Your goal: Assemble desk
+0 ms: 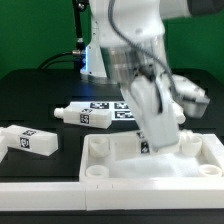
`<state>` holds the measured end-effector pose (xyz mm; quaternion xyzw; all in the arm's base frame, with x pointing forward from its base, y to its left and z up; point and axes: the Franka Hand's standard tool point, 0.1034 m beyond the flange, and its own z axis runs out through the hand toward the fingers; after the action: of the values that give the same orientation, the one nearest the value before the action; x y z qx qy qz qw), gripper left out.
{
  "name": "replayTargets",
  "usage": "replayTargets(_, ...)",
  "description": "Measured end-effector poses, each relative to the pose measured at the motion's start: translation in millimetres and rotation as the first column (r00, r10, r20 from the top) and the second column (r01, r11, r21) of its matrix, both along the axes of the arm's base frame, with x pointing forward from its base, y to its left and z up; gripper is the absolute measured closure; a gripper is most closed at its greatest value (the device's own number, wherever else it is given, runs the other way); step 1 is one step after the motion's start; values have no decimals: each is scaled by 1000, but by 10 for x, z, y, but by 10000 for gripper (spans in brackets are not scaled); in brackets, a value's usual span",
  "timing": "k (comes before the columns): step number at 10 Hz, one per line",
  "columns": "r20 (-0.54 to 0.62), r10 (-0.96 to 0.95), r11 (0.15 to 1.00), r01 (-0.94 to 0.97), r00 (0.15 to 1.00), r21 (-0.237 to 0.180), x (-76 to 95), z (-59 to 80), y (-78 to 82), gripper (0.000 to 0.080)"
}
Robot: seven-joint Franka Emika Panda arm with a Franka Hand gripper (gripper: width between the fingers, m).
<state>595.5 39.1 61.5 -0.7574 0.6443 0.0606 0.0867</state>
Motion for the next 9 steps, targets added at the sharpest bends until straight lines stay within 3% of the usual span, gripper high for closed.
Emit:
replayTargets(1,11,34,999,-34,999,3,-52,116,102,518)
replayTargets(2,4,52,999,-52,999,-3,-115,130,184,518)
replayTargets(6,4,80,997,-80,997,-8,-113,81,149,515)
replayTargets(7,11,170,985,-169,985,-32,-154,142,265,515)
replayTargets(9,19,362,931,-360,932,-56,-531,236,623,515)
